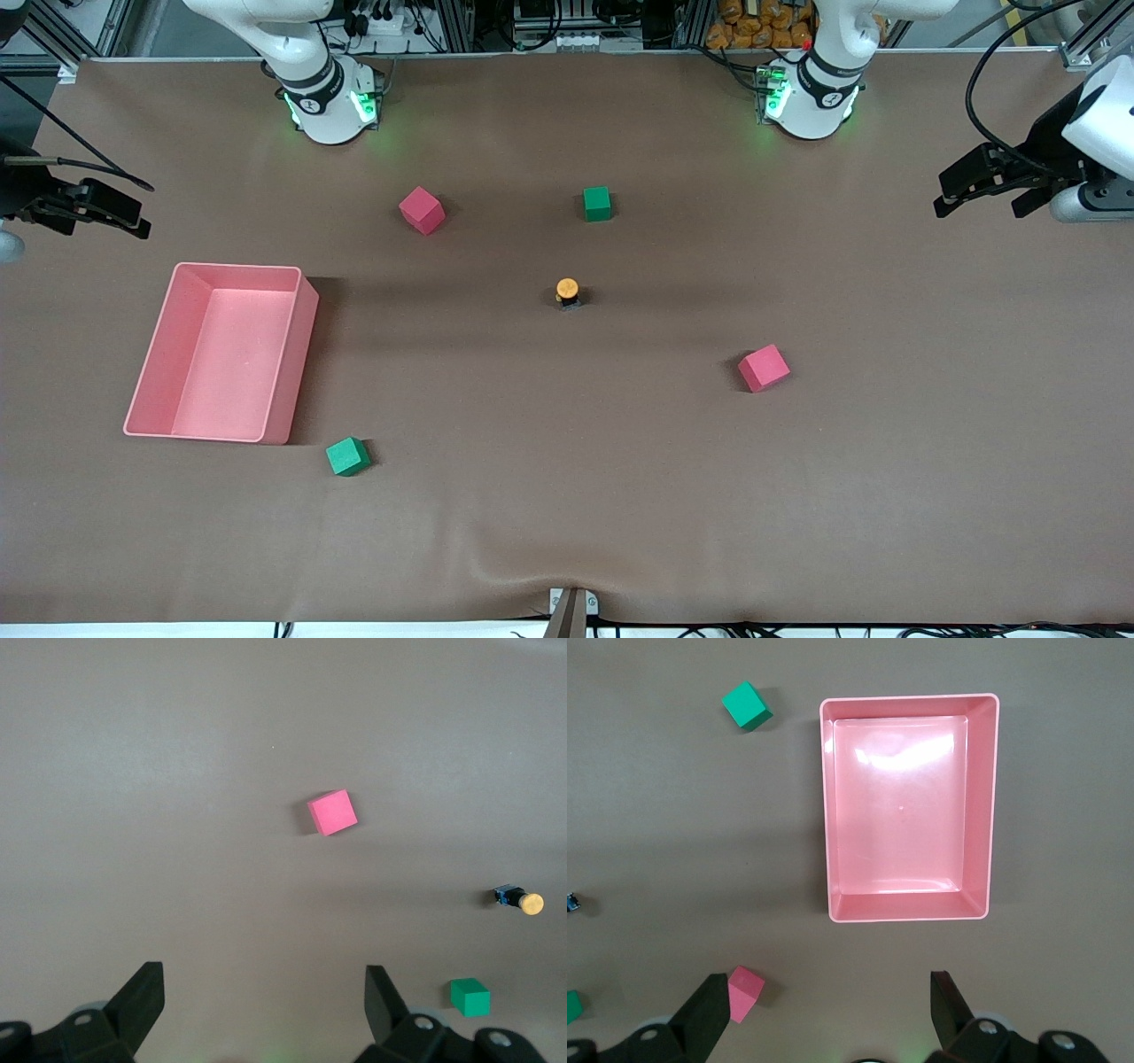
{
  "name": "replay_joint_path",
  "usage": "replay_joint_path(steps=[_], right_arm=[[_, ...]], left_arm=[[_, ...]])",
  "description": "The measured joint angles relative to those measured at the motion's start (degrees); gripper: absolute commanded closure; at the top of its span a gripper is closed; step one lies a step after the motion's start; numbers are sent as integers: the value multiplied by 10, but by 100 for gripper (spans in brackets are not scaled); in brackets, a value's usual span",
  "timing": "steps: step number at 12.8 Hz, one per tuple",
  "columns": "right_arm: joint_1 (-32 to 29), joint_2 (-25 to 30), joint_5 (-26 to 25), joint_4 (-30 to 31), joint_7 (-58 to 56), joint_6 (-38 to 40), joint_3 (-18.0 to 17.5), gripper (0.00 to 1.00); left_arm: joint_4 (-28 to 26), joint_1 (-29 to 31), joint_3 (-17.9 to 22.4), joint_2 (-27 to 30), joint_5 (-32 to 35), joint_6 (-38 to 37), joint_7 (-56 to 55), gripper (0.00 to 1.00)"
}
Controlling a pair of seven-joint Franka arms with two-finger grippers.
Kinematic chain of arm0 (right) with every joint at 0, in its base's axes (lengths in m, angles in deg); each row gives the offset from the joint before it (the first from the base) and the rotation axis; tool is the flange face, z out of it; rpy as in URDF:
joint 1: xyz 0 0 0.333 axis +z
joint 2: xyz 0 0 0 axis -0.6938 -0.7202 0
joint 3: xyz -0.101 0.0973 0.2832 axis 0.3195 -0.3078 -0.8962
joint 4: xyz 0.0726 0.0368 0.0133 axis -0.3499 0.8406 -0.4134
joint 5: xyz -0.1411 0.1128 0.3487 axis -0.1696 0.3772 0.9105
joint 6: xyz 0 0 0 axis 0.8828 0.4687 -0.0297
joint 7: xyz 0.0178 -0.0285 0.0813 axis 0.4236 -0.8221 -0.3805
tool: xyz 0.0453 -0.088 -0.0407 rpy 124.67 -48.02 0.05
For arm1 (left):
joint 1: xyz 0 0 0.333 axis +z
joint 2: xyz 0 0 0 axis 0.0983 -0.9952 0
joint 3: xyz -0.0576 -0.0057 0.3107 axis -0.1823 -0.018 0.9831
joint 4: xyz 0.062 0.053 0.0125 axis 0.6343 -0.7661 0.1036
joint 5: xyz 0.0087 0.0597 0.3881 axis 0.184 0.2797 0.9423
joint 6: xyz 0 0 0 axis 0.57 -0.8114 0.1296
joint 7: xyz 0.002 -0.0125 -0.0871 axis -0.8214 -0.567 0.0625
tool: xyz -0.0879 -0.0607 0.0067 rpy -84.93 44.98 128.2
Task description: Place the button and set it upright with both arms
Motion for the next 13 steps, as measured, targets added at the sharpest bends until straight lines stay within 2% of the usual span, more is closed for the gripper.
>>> replay_joint_path(steps=[6, 8, 13], right_arm=[[0, 0, 0, 0, 0, 0, 0, 0], [0, 0, 0, 0, 0, 0, 0, 0], [0, 0, 0, 0, 0, 0, 0, 0]], left_arm=[[0, 154, -144, -2, 0, 0, 16, 0], [0, 155, -156, -2, 0, 0, 16, 0], [0, 153, -146, -2, 0, -7, 16, 0]])
